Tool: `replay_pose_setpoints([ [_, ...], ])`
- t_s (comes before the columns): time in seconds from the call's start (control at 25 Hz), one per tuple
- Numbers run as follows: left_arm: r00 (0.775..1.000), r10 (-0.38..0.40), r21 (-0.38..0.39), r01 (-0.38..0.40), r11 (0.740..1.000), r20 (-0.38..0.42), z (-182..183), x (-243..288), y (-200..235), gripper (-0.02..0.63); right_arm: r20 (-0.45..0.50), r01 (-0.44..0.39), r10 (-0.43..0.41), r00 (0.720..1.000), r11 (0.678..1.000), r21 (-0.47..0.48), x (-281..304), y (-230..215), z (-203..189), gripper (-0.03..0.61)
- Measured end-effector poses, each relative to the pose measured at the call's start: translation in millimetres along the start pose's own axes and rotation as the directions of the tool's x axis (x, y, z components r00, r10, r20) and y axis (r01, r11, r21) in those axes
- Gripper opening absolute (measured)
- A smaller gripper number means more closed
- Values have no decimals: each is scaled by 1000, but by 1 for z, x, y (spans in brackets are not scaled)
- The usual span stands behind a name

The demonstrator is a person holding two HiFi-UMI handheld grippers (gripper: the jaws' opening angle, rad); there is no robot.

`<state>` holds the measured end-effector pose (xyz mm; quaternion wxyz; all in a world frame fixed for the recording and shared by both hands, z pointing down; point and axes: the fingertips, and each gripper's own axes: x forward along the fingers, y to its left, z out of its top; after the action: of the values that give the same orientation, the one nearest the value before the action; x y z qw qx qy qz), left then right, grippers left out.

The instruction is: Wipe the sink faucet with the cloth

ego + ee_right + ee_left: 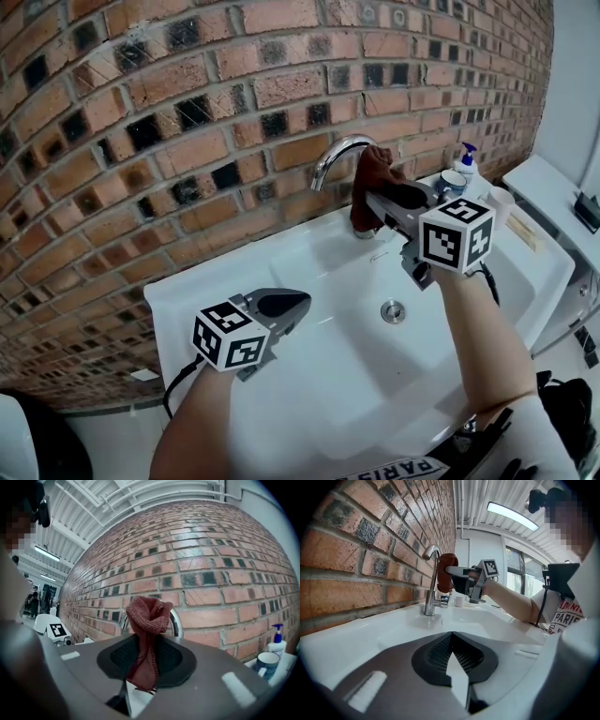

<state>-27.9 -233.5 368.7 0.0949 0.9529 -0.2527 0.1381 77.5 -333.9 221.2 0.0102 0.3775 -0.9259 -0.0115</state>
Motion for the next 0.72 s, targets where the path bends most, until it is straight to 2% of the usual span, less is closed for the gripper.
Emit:
replay_pose_setpoints([
  [0.2, 1000, -1, -1, 1, 1000, 0, 0, 0, 0, 6, -90, -2, -5, 996, 997, -77, 21, 3, -21, 94],
  [0.44, 1000, -1, -2, 1, 1000, -2, 0, 0, 1, 6, -191, 90, -98, 977, 995, -48, 29, -27, -52, 94],
  [0.56, 1000, -2, -2, 2, 1000, -2, 0, 0, 0, 6, -191, 111, -111, 975, 994, -9, 29, -33, -55, 95],
  [0.72, 1000, -1, -2, 1, 1000, -2, 0, 0, 0, 6, -199, 119, -117, 973, 993, -5, 30, -35, -55, 95],
])
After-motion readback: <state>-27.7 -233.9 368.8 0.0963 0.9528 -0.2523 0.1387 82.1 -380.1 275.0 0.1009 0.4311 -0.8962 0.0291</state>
